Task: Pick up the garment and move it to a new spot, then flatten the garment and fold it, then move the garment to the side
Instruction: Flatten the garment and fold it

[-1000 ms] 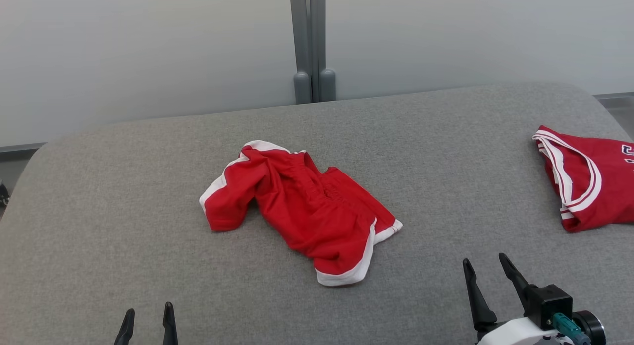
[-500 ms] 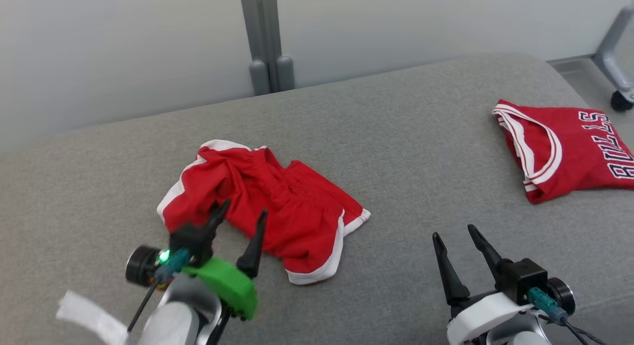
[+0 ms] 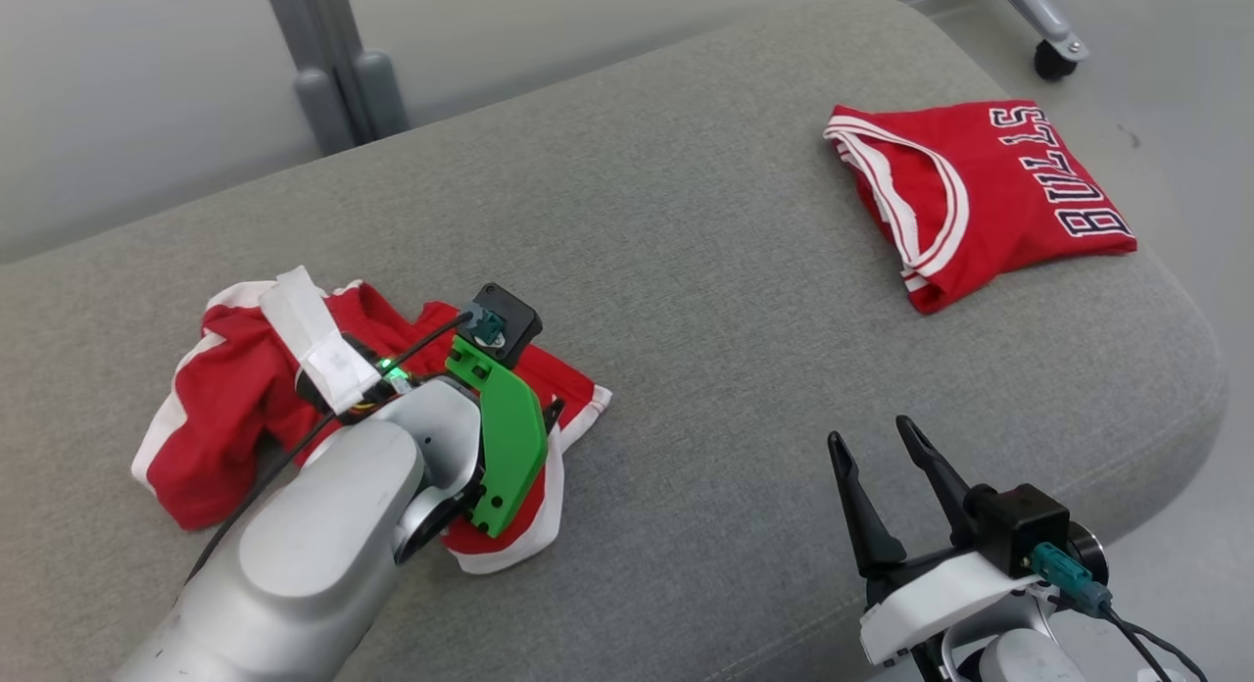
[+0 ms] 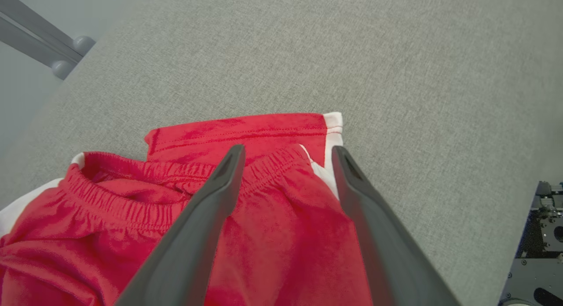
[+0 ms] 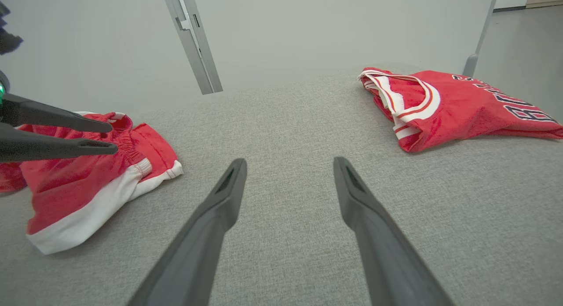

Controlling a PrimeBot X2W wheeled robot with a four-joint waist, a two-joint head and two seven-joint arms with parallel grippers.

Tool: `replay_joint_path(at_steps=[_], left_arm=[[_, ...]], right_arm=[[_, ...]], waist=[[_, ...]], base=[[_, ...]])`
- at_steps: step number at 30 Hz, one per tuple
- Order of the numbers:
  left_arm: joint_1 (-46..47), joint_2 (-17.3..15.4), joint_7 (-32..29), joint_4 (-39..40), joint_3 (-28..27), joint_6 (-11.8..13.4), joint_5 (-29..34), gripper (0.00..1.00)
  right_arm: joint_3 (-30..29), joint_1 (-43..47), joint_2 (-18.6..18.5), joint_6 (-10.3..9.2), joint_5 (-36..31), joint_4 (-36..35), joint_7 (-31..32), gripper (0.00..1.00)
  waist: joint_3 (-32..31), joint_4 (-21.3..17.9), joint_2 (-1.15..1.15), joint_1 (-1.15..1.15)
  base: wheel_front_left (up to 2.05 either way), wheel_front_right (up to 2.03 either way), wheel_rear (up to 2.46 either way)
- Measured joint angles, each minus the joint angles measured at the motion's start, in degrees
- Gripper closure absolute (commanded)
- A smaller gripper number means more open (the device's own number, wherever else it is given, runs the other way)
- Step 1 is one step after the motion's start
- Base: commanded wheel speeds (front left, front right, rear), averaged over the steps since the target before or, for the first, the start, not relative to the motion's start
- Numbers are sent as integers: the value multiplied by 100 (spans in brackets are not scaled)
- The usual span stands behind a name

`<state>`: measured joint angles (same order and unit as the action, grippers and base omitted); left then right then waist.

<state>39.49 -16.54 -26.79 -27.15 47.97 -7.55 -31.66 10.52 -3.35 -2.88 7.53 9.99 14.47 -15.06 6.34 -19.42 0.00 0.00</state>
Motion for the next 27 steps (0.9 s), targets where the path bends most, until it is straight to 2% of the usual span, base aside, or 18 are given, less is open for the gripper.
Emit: replay_joint_path(at_steps=[5, 10, 16, 17, 18, 20, 21, 24, 27], left_arm=[[339, -110, -67, -400, 502, -1, -197, 0], [619, -74, -163, -823, 703, 0, -399, 0], [698, -92, -650, -1149, 1020, 0, -795, 0], [695, -105, -787, -1148, 1112, 0, -883, 3], [692, -131, -864, -1143, 1157, 0, -959, 27], [693, -200, -902, -1113, 1209, 0, -1071, 91], [696, -236, -905, -1082, 1263, 0, -1072, 100], [703, -276, -848, -906, 1356, 0, -1176, 100], [813, -271, -309, -747, 1140, 57, -1222, 100]], right_arm=[[57, -28, -1, 0, 3, -1, 0, 0], [116, -29, 0, 0, 2, 11, 0, 0], [135, -31, 2, 0, 25, 51, 0, 0], [113, -25, 0, 0, 25, 52, 0, 0], [90, -17, 0, 0, 24, 55, 0, 0], [75, -3, 1, 0, 23, 64, 0, 0], [65, 9, 2, 0, 23, 64, 0, 0], [22, 34, 2, 0, 25, 69, 0, 0], [-34, 51, 2, 0, 24, 69, 1, 0]], waist=[[157, -293, 0, 0], [262, -447, 0, 0], [245, -555, 0, 0], [232, -554, 0, 0], [224, -549, 0, 0], [209, -539, 0, 0], [202, -530, 0, 0], [183, -494, 0, 0], [159, -433, 0, 0]], base=[[0, 0, 0], [0, 0, 0], [0, 0, 0], [0, 0, 0], [0, 0, 0], [0, 0, 0], [0, 0, 0], [0, 0, 0], [0, 0, 0]])
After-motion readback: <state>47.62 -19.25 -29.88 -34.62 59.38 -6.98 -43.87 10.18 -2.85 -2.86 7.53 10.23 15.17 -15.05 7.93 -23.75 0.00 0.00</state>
